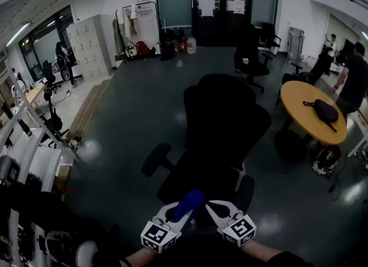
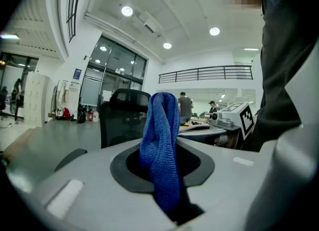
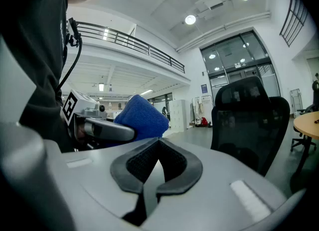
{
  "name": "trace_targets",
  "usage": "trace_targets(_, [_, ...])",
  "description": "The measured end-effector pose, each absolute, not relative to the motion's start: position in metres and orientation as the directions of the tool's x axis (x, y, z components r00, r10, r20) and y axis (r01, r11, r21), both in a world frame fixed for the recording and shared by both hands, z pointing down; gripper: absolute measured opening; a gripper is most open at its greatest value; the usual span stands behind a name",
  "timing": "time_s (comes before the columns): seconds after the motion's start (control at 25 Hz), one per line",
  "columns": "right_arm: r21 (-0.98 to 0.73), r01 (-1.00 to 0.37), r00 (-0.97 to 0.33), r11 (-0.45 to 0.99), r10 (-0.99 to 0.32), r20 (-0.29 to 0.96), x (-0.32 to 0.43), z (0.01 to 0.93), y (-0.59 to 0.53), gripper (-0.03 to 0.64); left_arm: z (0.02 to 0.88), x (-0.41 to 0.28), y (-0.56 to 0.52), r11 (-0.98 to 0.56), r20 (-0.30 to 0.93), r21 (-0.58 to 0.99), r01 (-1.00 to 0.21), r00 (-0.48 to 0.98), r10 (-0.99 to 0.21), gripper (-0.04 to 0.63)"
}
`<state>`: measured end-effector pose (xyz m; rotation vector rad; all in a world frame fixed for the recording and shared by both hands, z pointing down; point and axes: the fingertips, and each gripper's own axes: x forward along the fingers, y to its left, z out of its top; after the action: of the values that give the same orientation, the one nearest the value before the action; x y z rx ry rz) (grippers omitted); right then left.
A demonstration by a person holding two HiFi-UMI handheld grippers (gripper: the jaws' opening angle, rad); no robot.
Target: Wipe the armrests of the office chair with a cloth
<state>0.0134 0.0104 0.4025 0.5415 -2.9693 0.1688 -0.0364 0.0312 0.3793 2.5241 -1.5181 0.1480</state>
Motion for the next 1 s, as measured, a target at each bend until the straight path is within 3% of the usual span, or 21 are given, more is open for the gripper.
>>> trace_targets(1.0, [-0.142, -0.315, -0.948, 0.938, -0.304, 0.091, 0.059, 0.400, 0.008, 0.005, 0.383, 0.005, 0.028, -0.409, 0.236, 0.123, -0.904, 0.427, -0.873, 0.102])
